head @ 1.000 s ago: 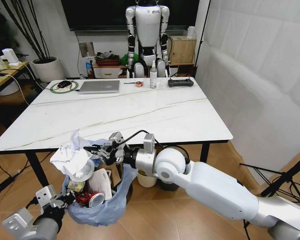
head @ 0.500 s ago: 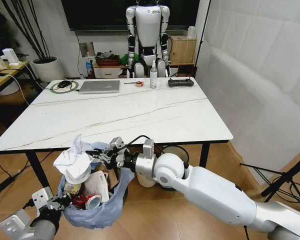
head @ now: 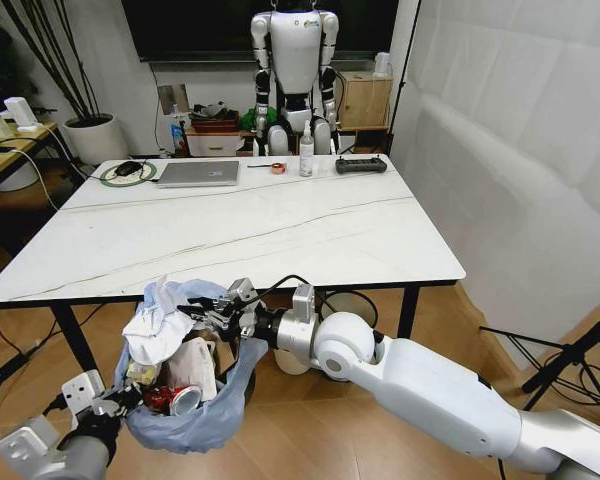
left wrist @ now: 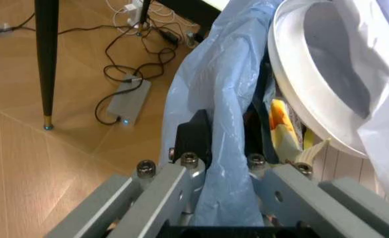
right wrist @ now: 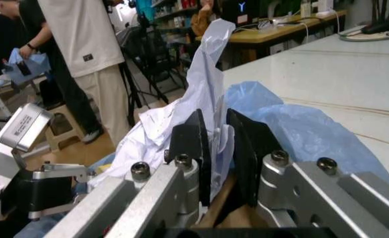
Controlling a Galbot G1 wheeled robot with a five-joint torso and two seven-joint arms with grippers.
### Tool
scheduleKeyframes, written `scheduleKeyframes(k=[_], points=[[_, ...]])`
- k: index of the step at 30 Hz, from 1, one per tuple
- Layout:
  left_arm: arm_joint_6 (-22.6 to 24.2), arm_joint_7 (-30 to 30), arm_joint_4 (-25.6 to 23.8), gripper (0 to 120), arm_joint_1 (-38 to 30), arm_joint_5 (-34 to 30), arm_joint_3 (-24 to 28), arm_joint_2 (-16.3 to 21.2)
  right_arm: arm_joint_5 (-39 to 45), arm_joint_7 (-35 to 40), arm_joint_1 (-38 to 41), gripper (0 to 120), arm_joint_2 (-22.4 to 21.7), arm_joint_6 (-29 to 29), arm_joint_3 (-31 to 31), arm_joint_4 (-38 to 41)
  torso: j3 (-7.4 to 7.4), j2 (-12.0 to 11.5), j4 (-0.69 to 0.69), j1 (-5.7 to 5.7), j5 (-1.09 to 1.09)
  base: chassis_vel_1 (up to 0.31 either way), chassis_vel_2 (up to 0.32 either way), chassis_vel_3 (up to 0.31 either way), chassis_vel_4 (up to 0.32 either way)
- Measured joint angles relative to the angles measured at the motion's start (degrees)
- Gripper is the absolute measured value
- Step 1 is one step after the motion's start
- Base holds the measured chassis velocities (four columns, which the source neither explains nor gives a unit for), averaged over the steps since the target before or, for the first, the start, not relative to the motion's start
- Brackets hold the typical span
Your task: Pick up the trash bin and place the trash from the table into it.
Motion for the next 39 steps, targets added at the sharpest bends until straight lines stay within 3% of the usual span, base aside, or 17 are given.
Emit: scheduleKeyframes(k=[5,10,16,18,26,31,35,36,39], points=[[0.0,0.0,0.1,1,-0.1,0.0,0.0,0.1,0.0,0.0,-0.1,14,-0.5,0.2,0.4,0.3,0.0,0.0,0.0,0.0,0.0,0.0,0.0,0.0,0.0],[0.0,0.0,0.1,1,0.0,0.0,0.0,0.0,0.2,0.7,0.1,29,-1.1,0.1,0.5,0.8,0.0,0.0,0.0,0.0,0.0,0.0,0.0,0.0,0.0],[0.0,0.0,0.1,1,0.0,0.0,0.0,-0.1,0.9,1.7,0.3,55,-2.4,-0.2,0.5,1.8,0.0,0.0,0.0,0.0,0.0,0.0,0.0,0.0,0.0],[0.0,0.1,0.1,1,0.0,0.0,0.0,-0.1,0.9,1.8,0.3,59,-2.7,-0.3,0.5,2.0,0.0,0.0,0.01,0.0,0.01,0.0,0.0,0.0,0.0],[0.0,0.2,0.3,1,-0.1,0.2,0.2,-0.4,2.2,3.4,0.0,89,-6.1,-0.4,1.3,5.1,0.0,0.0,0.0,0.0,0.01,0.0,0.0,0.0,0.0],[0.0,0.3,0.4,1,0.0,0.3,0.4,-0.6,2.7,8.6,-1.1,100,-7.9,-0.4,6.4,7.3,-0.01,0.0,0.0,0.0,0.01,0.0,0.0,0.0,0.0],[0.0,0.7,0.6,1,-0.1,0.5,1.2,-0.4,3.7,14.2,-7.8,100,-14.1,-0.4,18.5,10.7,-0.01,0.0,0.01,0.0,0.01,0.0,0.0,0.0,0.0],[0.0,0.7,0.6,1,-0.1,0.5,1.2,-0.4,3.7,14.2,-7.8,100,-14.1,-0.4,18.5,10.7,-0.01,0.0,0.01,0.0,0.01,0.0,0.0,0.0,0.0],[-0.2,1.0,0.8,1,-0.4,0.8,1.5,-0.6,2.8,14.3,-17.4,100,-16.8,0.4,27.9,12.0,-0.01,0.0,-0.03,0.0,0.02,0.0,0.0,0.0,0.0]])
